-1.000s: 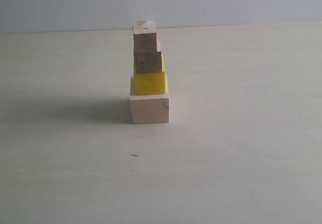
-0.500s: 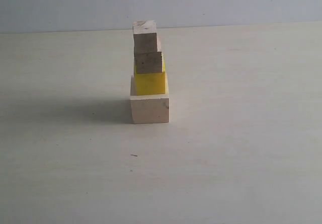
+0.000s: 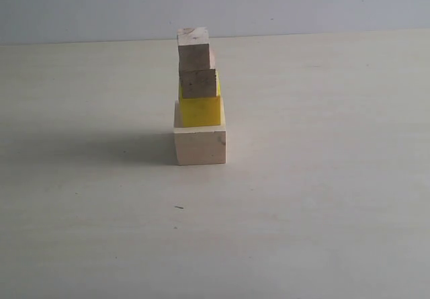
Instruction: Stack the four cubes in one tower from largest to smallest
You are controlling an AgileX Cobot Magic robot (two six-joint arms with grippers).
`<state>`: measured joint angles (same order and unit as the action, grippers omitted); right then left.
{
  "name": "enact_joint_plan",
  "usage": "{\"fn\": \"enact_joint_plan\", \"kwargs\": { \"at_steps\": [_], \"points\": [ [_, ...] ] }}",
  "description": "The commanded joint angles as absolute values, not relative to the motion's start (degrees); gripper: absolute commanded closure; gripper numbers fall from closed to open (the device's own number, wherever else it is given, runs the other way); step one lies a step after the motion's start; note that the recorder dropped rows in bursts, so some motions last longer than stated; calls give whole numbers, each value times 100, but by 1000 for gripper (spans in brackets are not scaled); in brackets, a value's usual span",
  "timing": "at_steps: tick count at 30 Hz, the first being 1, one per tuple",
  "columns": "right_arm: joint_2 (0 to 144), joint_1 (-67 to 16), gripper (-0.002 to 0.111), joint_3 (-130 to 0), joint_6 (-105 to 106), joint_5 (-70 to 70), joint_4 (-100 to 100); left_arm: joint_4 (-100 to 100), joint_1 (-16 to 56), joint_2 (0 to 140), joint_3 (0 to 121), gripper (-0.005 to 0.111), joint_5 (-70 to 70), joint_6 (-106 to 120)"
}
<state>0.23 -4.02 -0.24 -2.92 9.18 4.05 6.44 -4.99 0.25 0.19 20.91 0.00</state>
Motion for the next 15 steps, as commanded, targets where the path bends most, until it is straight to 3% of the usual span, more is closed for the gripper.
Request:
{"fn": "enact_joint_plan", "kwargs": {
  "at_steps": [1,4,15],
  "points": [
    [0,-365,108,0,91,1084,279,627,-456,0,0,107,2060,0],
    [0,-365,108,0,45,1689,258,627,-456,0,0,107,2060,0],
    [0,-365,108,0,45,1924,258,627,-456,0,0,107,2060,0]
  ]
}}
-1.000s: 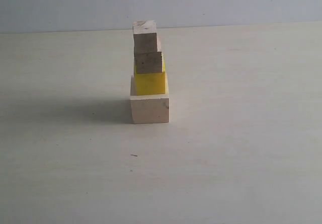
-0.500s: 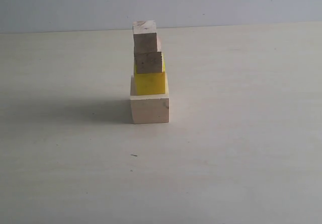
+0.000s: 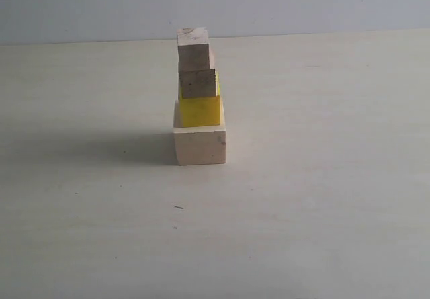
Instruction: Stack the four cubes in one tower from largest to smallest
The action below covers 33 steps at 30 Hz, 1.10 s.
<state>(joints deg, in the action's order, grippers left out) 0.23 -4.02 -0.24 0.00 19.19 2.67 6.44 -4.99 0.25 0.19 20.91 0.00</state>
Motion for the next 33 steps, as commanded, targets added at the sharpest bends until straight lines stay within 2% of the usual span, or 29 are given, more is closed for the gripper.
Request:
{"fn": "enact_joint_plan", "kwargs": {
  "at_steps": [1,33],
  "points": [
    [0,-365,108,0,45,1924,258,627,-456,0,0,107,2060,0],
    [0,-365,108,0,45,1924,194,627,-456,0,0,107,2060,0]
  ]
}}
